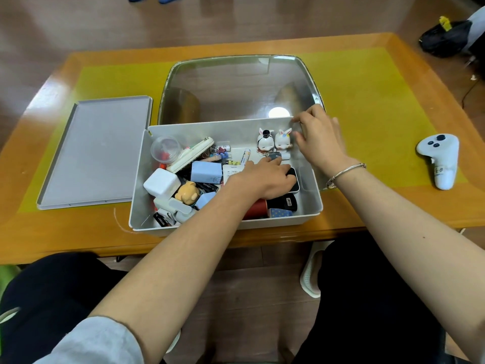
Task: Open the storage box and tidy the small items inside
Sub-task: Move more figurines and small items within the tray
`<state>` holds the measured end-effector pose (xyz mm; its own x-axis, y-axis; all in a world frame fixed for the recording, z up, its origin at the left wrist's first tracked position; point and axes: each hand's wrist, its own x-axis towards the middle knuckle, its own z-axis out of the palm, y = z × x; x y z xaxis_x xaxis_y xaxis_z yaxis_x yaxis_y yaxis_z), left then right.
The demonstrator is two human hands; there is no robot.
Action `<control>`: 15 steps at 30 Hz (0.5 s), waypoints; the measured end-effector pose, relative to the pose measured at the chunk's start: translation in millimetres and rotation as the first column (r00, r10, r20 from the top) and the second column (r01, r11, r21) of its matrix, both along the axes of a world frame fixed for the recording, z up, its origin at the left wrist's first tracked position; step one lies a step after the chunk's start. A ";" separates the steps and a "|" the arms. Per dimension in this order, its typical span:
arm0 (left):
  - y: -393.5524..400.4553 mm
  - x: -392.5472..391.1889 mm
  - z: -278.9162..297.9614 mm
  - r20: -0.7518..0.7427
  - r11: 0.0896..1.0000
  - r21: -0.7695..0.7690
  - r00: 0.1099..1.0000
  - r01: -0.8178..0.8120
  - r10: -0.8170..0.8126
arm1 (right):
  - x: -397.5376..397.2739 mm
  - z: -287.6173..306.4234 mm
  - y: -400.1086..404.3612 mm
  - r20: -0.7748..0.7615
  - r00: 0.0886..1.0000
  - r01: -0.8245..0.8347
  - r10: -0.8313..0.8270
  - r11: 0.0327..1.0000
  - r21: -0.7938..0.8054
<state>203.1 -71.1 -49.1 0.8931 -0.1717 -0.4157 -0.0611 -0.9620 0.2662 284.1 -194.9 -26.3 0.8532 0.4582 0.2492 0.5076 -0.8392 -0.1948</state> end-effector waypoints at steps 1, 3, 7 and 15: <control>-0.3 0.3 -0.4 0.004 1.000 0.003 1.000 0.006 -0.006 | 0.0 -0.1 0.5 0.003 1.000 -0.001 0.001 1.000 -0.004; -0.9 0.3 -1.4 0.006 1.000 0.003 1.000 0.013 -0.013 | 0.0 -0.4 0.9 0.005 1.000 -0.002 0.002 1.000 -0.011; -1.3 -1.5 -0.7 0.013 1.000 -0.023 1.000 0.003 -0.003 | 0.3 -0.3 0.2 0.007 1.000 -0.003 0.003 1.000 -0.012; 14.9 -25.3 17.0 0.195 0.995 -0.053 0.977 -0.081 0.090 | -7.6 4.4 -0.9 0.077 0.997 -0.029 0.030 1.000 -0.010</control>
<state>177.8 -56.2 -32.1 0.9689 -0.1053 -0.2240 -0.0344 -0.9535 0.2994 276.5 -195.8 -21.8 0.8175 0.4856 0.3097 0.5455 -0.8252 -0.1462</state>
